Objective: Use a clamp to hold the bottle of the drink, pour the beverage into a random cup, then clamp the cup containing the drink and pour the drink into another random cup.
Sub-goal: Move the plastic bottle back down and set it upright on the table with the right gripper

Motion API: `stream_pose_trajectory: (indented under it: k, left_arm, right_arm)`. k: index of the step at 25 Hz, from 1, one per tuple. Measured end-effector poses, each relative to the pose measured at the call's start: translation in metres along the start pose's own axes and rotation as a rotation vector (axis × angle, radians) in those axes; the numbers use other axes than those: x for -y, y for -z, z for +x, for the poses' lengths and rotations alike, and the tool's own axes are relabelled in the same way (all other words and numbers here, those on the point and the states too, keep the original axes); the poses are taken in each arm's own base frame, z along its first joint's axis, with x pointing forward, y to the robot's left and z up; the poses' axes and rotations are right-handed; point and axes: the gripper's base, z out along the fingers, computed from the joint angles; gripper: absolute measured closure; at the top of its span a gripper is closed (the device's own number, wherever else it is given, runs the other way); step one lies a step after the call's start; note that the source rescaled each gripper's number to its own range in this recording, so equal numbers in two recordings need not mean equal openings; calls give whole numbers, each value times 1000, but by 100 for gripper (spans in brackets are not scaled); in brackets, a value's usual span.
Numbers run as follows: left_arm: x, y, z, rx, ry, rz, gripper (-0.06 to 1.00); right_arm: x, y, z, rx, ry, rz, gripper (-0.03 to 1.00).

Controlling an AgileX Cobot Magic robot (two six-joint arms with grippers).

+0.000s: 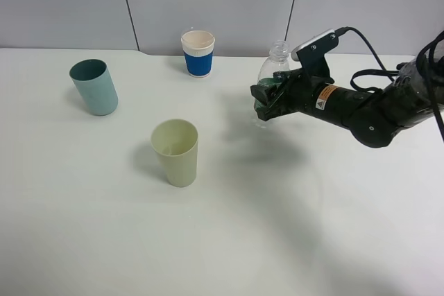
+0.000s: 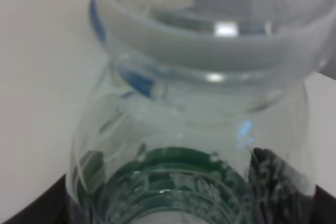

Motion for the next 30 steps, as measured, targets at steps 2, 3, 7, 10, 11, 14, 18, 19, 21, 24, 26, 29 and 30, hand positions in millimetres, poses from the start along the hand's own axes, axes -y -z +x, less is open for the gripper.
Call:
stream_pose_trajectory:
  k: [2, 3, 7, 10, 11, 14, 18, 19, 21, 24, 26, 29, 30]
  left_arm:
    - [0, 0, 0, 0, 0, 0, -6]
    - [0, 0, 0, 0, 0, 0, -6]
    - [0, 0, 0, 0, 0, 0, -6]
    - [0, 0, 0, 0, 0, 0, -6]
    - [0, 0, 0, 0, 0, 0, -6]
    - [0, 0, 0, 0, 0, 0, -6]
    - [0, 0, 0, 0, 0, 0, -6]
    - [0, 0, 0, 0, 0, 0, -6]
    - [0, 0, 0, 0, 0, 0, -6]
    - [0, 0, 0, 0, 0, 0, -6]
    - [0, 0, 0, 0, 0, 0, -6]
    - [0, 0, 0, 0, 0, 0, -6]
    - [0, 0, 0, 0, 0, 0, -6]
  right_arm:
    - [0, 0, 0, 0, 0, 0, 96]
    - [0, 0, 0, 0, 0, 0, 96]
    - [0, 0, 0, 0, 0, 0, 96]
    - [-1, 0, 0, -2, 5, -6, 96]
    - [-1, 0, 0, -3, 6, -8, 96]
    - [-1, 0, 0, -5, 7, -9, 96]
    - [-2, 0, 1, -7, 21, -28, 96]
    - [-3, 0, 1, -8, 28, -37, 96]
    - [-5, 0, 1, -11, 39, -51, 96]
    - [-5, 0, 2, -16, 46, -60, 96]
    - [-6, 0, 3, -32, 48, -61, 96]
    - [-5, 0, 4, -38, 48, -61, 96]
    - [-6, 0, 4, -38, 49, -62, 96]
